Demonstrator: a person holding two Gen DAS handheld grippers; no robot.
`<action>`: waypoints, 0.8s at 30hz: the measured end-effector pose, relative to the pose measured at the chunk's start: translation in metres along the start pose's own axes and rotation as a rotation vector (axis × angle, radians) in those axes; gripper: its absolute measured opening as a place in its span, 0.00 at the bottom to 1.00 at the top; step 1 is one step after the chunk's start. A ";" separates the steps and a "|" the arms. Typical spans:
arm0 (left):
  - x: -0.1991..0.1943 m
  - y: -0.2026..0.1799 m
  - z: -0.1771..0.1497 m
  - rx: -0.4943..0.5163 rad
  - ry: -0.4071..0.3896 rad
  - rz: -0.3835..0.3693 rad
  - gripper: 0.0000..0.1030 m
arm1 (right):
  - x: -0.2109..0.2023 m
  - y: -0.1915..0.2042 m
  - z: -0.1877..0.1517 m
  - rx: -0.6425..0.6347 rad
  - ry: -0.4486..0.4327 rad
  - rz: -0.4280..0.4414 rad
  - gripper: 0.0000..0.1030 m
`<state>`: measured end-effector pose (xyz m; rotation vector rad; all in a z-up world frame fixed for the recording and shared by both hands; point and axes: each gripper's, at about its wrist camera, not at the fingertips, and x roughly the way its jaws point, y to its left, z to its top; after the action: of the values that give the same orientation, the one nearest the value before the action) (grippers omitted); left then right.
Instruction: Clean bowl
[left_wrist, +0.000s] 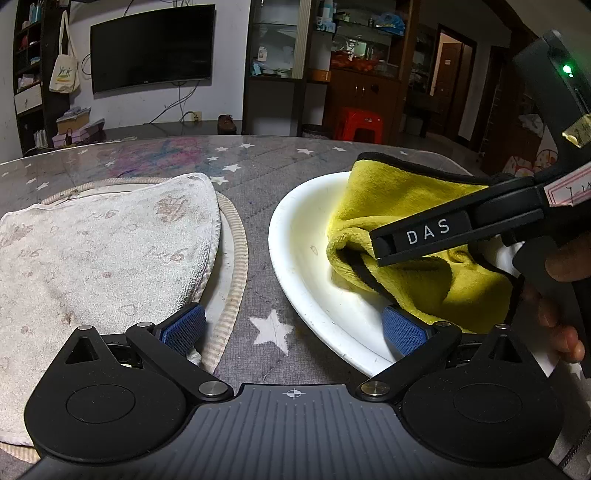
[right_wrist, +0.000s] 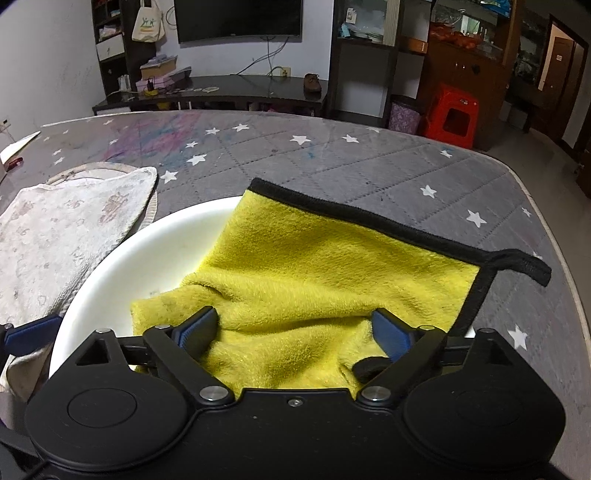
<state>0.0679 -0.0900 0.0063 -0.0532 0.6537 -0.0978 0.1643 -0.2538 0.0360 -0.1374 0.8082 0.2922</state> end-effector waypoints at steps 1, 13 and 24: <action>0.000 0.000 0.000 0.000 0.000 0.000 1.00 | 0.000 0.000 0.000 0.000 0.001 0.000 0.91; 0.000 0.001 0.000 -0.002 0.000 -0.002 1.00 | -0.004 -0.001 -0.004 0.001 0.015 0.006 0.92; 0.001 0.004 0.000 -0.005 -0.001 -0.006 1.00 | -0.007 -0.001 -0.008 0.002 0.028 0.011 0.92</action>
<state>0.0690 -0.0866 0.0055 -0.0601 0.6531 -0.1015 0.1546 -0.2581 0.0359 -0.1358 0.8376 0.3003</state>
